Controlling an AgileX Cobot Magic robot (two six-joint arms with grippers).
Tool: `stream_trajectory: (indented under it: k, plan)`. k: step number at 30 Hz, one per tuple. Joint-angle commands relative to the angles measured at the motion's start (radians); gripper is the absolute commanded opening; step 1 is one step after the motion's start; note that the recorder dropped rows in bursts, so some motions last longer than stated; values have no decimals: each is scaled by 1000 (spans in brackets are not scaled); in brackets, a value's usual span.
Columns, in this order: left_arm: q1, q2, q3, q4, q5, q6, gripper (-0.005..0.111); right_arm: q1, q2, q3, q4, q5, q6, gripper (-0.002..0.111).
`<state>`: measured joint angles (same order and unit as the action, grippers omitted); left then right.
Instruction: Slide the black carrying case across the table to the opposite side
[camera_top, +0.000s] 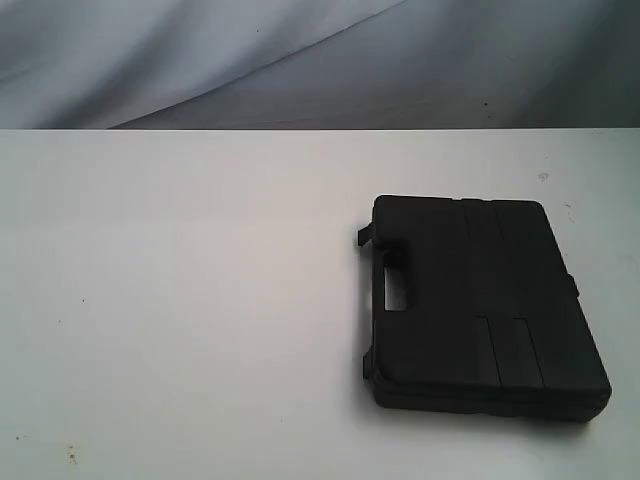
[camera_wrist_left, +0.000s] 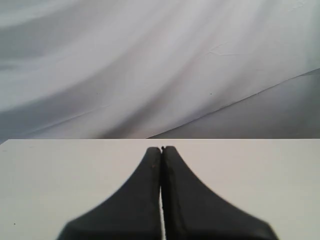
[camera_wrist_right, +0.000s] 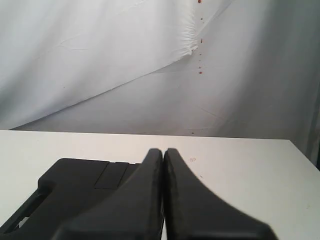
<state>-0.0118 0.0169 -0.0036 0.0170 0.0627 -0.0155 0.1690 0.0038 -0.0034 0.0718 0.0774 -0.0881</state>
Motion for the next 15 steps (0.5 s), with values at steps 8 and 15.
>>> stream_trajectory:
  k: [8, 15]
  plan:
    - [-1, -5, 4, -1, -8, -10, 0, 2, -4, 3, -12, -3, -1, 0]
    - [-1, -5, 4, -1, -8, -10, 0, 2, -4, 3, 58, -40, -1, 0]
